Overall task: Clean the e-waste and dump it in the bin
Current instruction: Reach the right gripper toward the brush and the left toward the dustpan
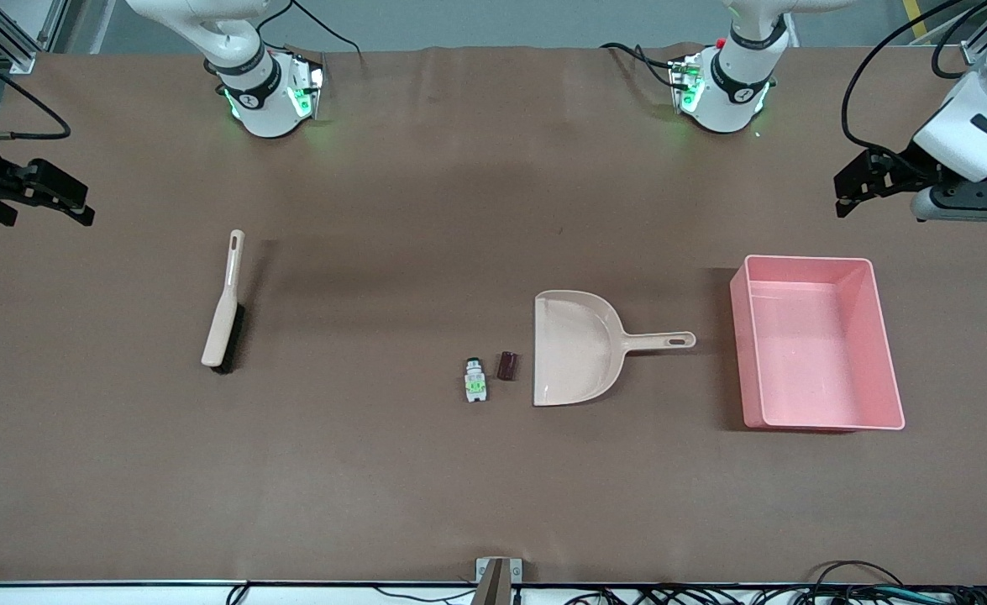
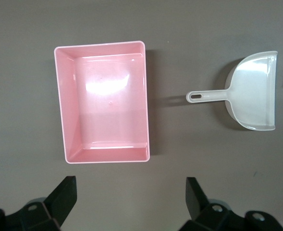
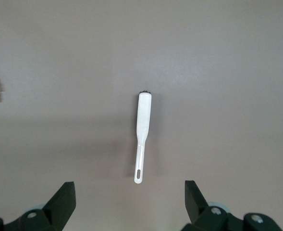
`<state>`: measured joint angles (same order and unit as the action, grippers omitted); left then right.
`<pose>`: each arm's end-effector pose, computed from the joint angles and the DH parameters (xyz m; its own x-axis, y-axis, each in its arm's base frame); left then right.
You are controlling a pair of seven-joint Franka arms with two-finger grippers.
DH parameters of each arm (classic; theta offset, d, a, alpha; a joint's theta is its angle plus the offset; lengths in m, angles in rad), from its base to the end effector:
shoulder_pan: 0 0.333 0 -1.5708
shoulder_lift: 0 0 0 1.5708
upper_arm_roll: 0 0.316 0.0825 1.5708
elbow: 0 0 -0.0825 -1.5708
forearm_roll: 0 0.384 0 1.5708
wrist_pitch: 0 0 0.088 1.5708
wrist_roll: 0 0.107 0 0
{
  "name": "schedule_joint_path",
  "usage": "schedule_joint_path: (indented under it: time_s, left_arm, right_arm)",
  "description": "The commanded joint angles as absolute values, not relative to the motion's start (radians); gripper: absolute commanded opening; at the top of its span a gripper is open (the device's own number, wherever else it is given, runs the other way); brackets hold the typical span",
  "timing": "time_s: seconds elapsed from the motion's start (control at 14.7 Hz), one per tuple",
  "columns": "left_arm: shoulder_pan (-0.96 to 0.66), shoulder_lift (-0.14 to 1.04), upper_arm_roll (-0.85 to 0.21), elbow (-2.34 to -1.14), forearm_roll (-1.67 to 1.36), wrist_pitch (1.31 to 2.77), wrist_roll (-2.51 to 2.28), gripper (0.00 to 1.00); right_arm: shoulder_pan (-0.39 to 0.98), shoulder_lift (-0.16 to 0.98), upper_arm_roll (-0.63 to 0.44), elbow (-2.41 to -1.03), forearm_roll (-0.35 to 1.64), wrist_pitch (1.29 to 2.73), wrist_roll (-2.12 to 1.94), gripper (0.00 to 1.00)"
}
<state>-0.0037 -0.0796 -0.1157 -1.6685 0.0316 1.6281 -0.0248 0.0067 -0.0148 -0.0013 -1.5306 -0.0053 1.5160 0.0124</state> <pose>0.5311 -0.0630 0.6264 0.9946 -0.0962 0.0396 -0.0946 -0.9947 -0.0398 0.5447 0.0023 0.6467 1.0000 -0.0073 0.0003 -0.0073 -1.0000 0.0053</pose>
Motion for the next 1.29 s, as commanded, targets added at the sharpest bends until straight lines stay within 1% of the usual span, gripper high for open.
schedule_joint_path:
  time_s: [0.0, 0.48, 0.68, 0.75, 0.88, 1.09, 1.16, 1.22]
  left_arm:
    - [0.005, -0.057, -0.117, -1.628, 0.041, 1.628, -0.009, 1.0]
    - [0.006, -0.045, -0.117, -1.629, 0.034, 1.628, -0.008, 1.0]
    - [0.003, -0.028, -0.118, -1.628, 0.034, 1.632, -0.008, 1.0]
    - [0.002, -0.026, -0.12, -1.628, 0.034, 1.634, -0.008, 1.0]
    - [-0.003, -0.006, -0.121, -1.628, 0.019, 1.638, -0.011, 1.0]
    - [-0.021, 0.067, -0.13, -1.634, 0.011, 1.693, -0.011, 1.0]
    - [-0.037, 0.096, -0.136, -1.635, 0.015, 1.709, -0.008, 1.0]
    - [-0.043, 0.122, -0.144, -1.64, 0.018, 1.732, -0.005, 1.0]
  right_arm:
    - [0.008, -0.025, -0.002, -1.532, 0.002, 1.509, 0.025, 1.0]
    - [0.011, -0.008, -0.005, -1.532, -0.011, 1.525, 0.012, 1.0]
    - [0.008, 0.052, -0.005, -1.54, -0.009, 1.52, 0.009, 1.0]
    - [0.002, 0.095, -0.005, -1.543, -0.008, 1.517, 0.0, 1.0]
    - [-0.006, 0.142, -0.006, -1.546, -0.005, 1.525, -0.037, 1.0]
    - [-0.008, 0.213, -0.006, -1.558, -0.002, 1.542, -0.037, 1.0]
    - [-0.008, 0.224, -0.008, -1.58, -0.002, 1.566, -0.037, 1.0]
    - [-0.012, 0.225, -0.009, -1.635, -0.002, 1.621, -0.035, 1.0]
